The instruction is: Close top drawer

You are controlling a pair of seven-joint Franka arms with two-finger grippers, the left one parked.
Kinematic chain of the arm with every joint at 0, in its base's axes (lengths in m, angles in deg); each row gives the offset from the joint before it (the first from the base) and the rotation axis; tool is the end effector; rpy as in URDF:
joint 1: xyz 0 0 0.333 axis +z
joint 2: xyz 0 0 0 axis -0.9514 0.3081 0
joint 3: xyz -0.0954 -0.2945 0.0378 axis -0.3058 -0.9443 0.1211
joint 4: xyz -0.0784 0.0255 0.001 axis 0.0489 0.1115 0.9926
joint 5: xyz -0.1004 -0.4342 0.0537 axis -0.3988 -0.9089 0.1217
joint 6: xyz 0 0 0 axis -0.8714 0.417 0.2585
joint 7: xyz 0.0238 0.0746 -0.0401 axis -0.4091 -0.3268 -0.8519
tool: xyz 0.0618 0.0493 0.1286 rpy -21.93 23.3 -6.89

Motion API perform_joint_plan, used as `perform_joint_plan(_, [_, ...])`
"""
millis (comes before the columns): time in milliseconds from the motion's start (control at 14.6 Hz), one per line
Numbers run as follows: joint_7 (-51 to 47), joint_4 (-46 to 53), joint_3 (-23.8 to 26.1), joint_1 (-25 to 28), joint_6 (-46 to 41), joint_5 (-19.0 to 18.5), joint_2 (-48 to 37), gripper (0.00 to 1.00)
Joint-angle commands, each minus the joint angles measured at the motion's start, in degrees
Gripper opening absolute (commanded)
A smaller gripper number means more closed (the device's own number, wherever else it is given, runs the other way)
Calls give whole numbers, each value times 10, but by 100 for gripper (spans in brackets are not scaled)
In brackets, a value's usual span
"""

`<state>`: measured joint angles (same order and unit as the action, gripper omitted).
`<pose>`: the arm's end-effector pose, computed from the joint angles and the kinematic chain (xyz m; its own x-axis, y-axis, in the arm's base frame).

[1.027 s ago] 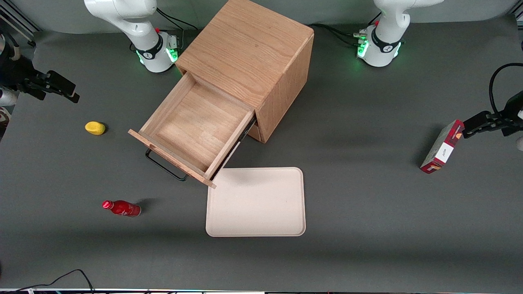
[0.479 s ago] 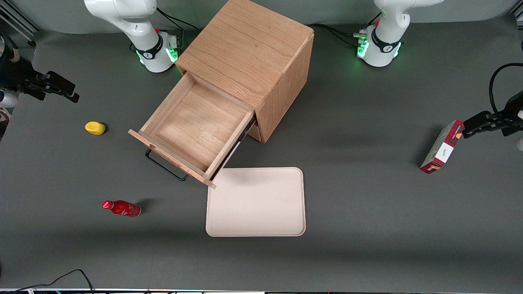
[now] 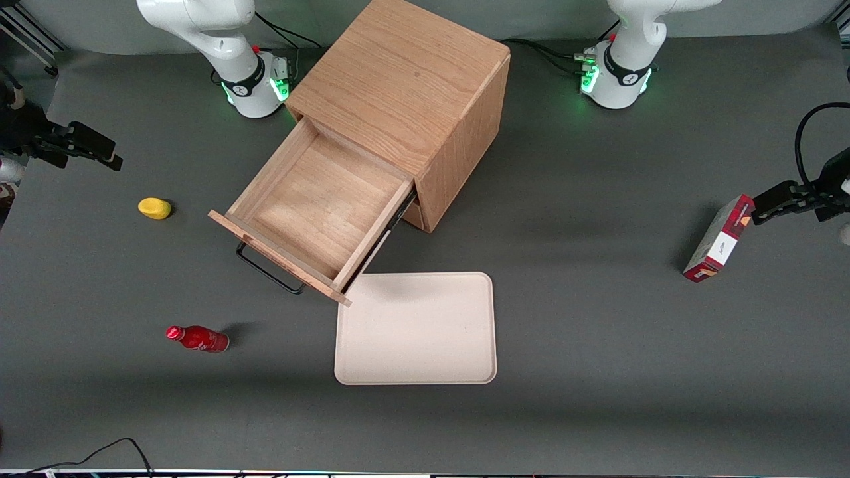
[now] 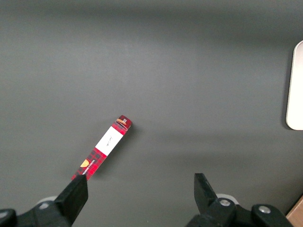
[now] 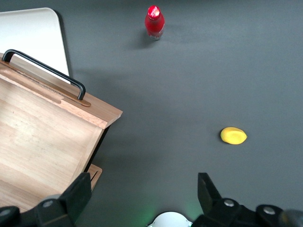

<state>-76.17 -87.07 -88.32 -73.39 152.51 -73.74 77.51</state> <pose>0.5665 0.0002 0.5986 0.9924 -0.1025 -0.0686 -0.1035 -0.9946 -0.0120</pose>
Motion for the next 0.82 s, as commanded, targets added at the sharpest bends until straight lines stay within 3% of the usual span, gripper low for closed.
perform_joint_plan(0, [17,14,0,-1,-12,3,4,100])
perform_joint_plan(342, [17,35,8,7,-8,6,22,100])
perform_joint_plan(753, [11,248,60,33,-11,5,197,100])
